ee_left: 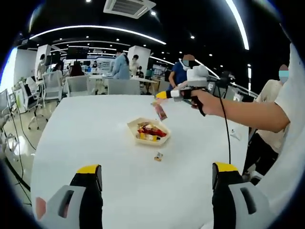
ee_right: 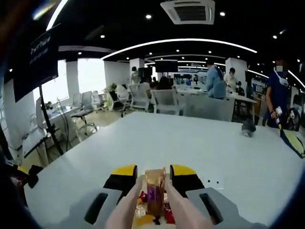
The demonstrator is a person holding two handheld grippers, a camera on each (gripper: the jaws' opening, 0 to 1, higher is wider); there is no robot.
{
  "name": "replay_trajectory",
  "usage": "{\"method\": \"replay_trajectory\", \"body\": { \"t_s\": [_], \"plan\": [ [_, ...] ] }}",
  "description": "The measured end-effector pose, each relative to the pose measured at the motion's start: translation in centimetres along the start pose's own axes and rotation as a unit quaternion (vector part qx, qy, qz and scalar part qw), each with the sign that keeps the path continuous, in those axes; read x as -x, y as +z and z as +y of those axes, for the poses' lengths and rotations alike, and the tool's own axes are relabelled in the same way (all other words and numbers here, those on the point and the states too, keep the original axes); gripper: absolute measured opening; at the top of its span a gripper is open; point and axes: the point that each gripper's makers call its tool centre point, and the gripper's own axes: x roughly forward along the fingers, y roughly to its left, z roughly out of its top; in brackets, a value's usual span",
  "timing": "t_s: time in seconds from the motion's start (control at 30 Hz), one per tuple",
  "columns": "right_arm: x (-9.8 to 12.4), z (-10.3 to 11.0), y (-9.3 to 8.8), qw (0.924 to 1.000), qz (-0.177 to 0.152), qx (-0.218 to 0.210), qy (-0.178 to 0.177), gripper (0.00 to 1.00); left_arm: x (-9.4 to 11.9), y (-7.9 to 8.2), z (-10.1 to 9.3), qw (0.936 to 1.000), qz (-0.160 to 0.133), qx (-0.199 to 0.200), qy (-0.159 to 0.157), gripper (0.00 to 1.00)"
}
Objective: Place the target food into the container with the food tongs after gripping and lifting it, then release it inside without dropping or visibly crushing the food.
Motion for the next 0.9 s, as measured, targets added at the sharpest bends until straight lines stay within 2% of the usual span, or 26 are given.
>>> {"method": "replay_trajectory", "body": {
  "t_s": [0.2,0.27,0.37,0.47,0.57,0.67,0.7,0.77,0.8,0.83,0.9],
  "plan": [
    [0.5,0.3,-0.8,0.9999,0.006,0.009,0.006,0.28,0.2,-0.6,-0.2,1.0,0.005,0.005,0.0,0.99],
    [1.3,0.6,-1.1,0.9999,0.008,0.012,0.007,0.29,-0.1,-0.8,-0.3,1.0,0.003,-0.003,-0.002,1.0],
    [2.1,0.9,-1.5,0.9998,0.012,0.015,0.012,0.29,-0.7,-0.8,-0.6,0.9998,-0.005,0.016,-0.012,1.0],
    [3.0,1.3,-2.1,0.9996,0.017,0.019,0.013,0.29,-1.2,-0.6,-0.7,0.9989,-0.026,0.038,-0.011,1.0],
    [4.1,2.1,-2.4,0.9995,0.018,-0.003,0.027,0.29,-1.4,0.5,-1.3,0.9971,-0.074,0.008,-0.018,0.99],
    [5.0,2.4,-2.8,0.9995,0.02,0.012,0.023,0.28,-1.4,1.0,-1.8,0.9964,-0.078,0.022,-0.024,0.99],
    [5.2,2.6,-3.0,0.9993,0.023,0.013,0.026,0.28,-1.4,1.0,-1.9,0.9963,-0.078,0.025,-0.026,0.99],
    [5.8,2.8,-3.2,0.9993,0.025,0.008,0.027,0.28,-1.7,0.5,-2.3,0.9972,-0.054,0.04,-0.034,0.99],
    [6.3,3.0,-3.4,0.9993,0.023,0.009,0.028,0.28,-2.0,-0.1,-2.4,0.9984,-0.032,0.037,-0.029,0.99],
    [6.8,3.1,-3.5,0.9994,0.024,0.007,0.026,0.28,-2.1,-0.3,-2.6,0.9986,-0.023,0.035,-0.032,0.99],
    [7.6,3.4,-3.7,0.9995,0.018,0.001,0.025,0.28,-2.2,0.0,-2.9,0.999,-0.027,0.017,-0.033,0.99]
  ]
}}
